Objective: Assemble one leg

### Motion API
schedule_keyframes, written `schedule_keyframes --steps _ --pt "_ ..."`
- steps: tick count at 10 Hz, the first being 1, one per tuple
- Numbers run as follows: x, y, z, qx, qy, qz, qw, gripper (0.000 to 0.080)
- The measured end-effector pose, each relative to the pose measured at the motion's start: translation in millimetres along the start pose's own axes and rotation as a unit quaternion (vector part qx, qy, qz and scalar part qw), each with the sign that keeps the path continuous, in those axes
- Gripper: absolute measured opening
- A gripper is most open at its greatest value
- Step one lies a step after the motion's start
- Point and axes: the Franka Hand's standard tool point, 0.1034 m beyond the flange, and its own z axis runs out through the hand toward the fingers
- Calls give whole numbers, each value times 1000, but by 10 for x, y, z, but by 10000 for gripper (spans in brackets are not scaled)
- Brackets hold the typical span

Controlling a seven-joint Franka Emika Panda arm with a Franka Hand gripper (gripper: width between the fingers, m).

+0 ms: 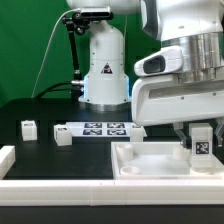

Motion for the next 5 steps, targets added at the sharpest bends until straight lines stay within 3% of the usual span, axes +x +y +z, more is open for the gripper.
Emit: schedule_keyframes --steps 2,5 --pt "15 21 1 1 2 130 991 287" --pt "27 42 6 7 5 324 946 287"
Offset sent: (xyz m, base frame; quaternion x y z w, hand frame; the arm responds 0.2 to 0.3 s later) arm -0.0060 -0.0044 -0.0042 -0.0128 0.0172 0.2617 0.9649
